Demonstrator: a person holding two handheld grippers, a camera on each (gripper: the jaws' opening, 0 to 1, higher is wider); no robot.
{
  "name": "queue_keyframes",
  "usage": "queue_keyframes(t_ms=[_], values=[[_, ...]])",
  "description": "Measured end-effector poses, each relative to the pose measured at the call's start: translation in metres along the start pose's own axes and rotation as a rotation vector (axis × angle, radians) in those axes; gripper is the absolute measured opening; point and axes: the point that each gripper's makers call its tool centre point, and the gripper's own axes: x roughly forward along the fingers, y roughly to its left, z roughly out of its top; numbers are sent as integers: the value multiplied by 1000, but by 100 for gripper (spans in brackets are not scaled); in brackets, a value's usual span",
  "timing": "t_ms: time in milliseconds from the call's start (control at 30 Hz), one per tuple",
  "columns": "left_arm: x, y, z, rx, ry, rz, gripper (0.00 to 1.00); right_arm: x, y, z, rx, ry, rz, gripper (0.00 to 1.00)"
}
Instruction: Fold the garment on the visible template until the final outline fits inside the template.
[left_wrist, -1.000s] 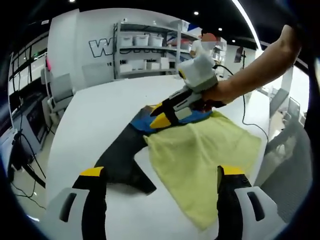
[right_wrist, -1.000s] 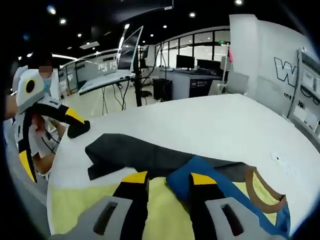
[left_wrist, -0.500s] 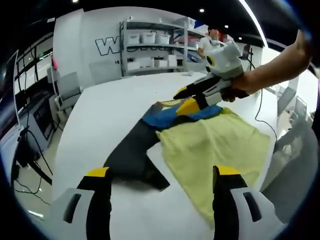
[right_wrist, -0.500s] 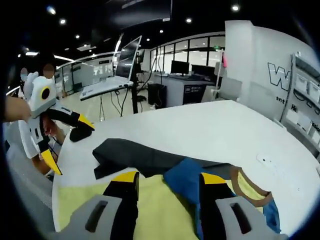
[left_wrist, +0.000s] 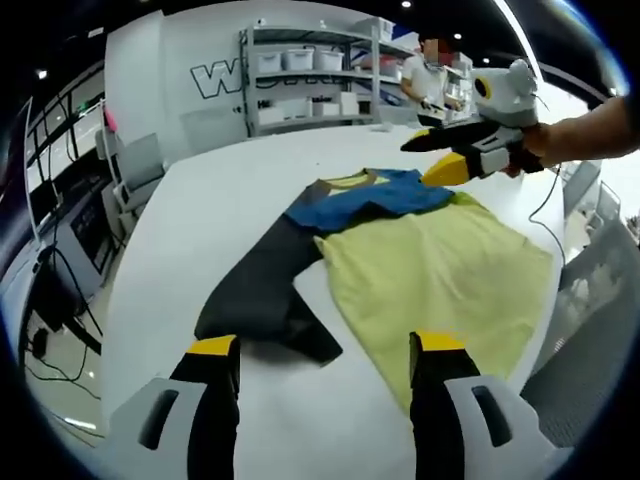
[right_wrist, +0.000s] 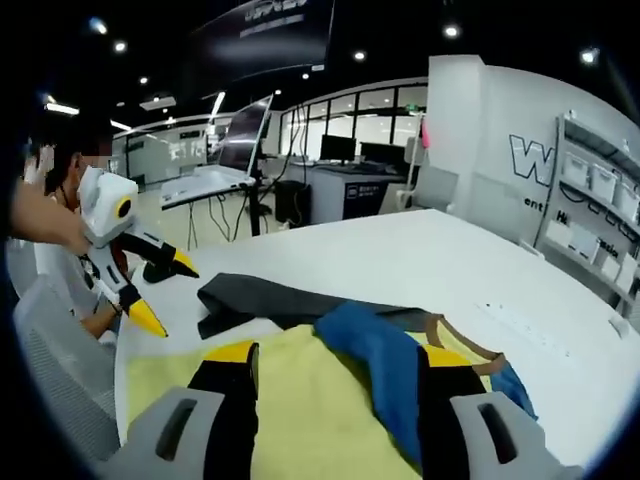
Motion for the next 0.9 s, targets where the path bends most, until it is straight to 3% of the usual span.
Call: queue_keyframes(t_ms=[267,500,900], values=[[11,8,-1,-60,16,22,59,-43,-7,-9,18,-5,-66,69],[18,27,0,-81,42,80,46,-93,-14,-25,19,-4,-154,69],[23,34,6,-73,52,87,39,-153,-21,-54,59,28,-260,70]])
